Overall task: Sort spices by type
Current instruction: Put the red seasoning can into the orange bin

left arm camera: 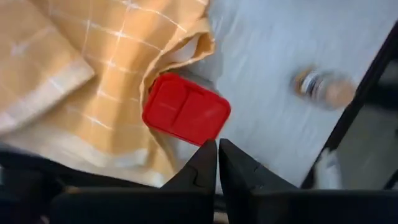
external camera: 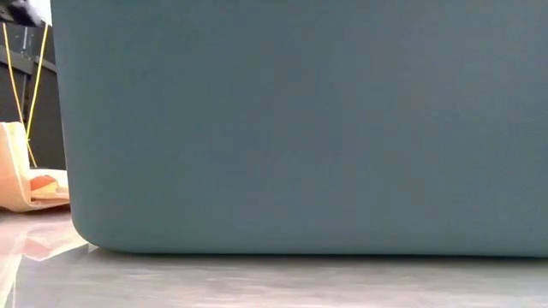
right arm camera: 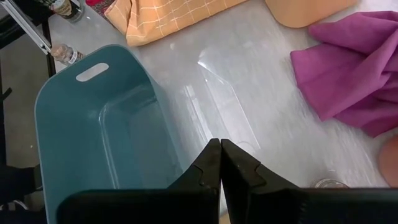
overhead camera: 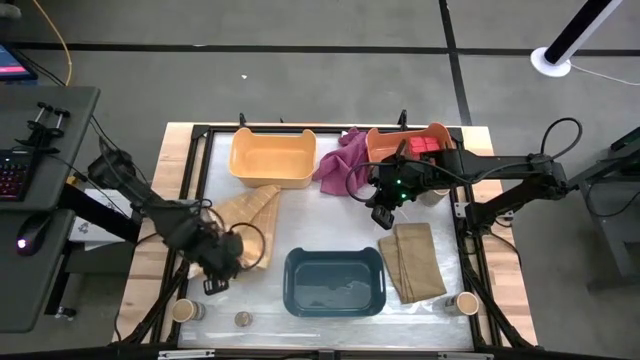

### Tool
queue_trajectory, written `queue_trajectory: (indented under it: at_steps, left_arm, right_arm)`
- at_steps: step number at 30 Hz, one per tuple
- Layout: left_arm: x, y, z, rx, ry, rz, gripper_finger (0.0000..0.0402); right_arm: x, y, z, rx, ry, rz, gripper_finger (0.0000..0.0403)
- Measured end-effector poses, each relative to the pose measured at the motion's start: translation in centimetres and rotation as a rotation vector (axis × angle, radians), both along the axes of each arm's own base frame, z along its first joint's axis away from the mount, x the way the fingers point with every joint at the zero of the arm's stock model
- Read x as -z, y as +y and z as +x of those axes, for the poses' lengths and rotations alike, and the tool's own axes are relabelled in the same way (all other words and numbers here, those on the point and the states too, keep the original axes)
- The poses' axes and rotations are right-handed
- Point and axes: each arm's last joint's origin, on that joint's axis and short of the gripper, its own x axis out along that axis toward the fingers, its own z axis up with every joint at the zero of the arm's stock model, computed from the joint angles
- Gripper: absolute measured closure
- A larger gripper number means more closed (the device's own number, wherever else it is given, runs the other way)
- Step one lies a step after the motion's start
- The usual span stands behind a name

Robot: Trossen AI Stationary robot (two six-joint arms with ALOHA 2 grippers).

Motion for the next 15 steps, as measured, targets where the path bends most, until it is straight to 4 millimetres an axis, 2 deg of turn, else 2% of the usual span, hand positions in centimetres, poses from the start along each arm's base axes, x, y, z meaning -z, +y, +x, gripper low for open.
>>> queue_trajectory:
  at_steps: [4, 8, 15]
  left_arm:
    - [-0.1, -0.9, -1.4, -0.231, -0.030, 0.014, 0.0353]
    - [0.1, -1.7, -2.1, -0.418, -0.075, 0.050, 0.0289]
    - [0.8, -1.4, -1.6, -0.648, -0.099, 0.143, 0.0167]
  right_arm:
    - [0.0, 0.0, 0.0, 0.000, 0.000, 0.000, 0.0403]
    - [0.0, 0.0, 0.0, -0.012, -0.001, -0.020, 0.0403]
    - [0.0, -0.2, 0.0, 0.011, -0.001, -0.075, 0.0403]
